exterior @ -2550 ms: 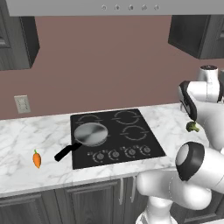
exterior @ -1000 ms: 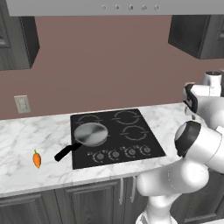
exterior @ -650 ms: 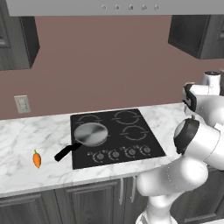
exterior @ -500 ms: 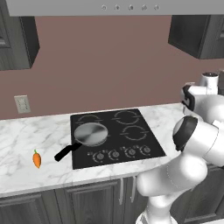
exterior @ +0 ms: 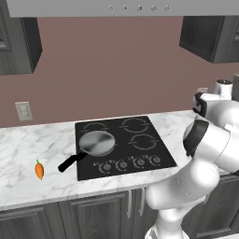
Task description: Put the carrot and broccoli in the pan. Then turn on the front left burner and set the heat to medium.
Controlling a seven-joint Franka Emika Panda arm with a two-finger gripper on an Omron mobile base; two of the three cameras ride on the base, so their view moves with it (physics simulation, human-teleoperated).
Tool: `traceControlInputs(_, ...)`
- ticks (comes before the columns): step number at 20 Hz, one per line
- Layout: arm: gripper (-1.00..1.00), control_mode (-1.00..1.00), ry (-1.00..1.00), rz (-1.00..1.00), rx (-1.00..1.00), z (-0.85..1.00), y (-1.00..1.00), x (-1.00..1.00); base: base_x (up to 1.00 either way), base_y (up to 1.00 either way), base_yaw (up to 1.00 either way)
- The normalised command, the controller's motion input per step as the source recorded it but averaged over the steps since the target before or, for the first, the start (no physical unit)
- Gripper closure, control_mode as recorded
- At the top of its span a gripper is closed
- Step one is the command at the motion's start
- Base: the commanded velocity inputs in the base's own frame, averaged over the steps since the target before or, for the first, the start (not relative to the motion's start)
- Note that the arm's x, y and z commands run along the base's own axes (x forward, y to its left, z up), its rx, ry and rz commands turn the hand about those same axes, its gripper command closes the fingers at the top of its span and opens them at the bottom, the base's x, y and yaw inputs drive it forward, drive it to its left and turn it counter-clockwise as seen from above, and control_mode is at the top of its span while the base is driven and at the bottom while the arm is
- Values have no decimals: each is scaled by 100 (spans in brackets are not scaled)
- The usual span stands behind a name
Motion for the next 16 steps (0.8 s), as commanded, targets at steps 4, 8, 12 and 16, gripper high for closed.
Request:
traceControlInputs(4,-100,-100,0,27,2,-10,-9,14,0,0,0)
traceControlInputs(8,-100,-100,0,27,0,-4,-6,39,0,0,0)
traceControlInputs(12,-100,-100,0,29,0,-2,0,50,0,0,0)
traceControlInputs(16,-100,-100,0,13,0,-1,-9,23,0,0,0)
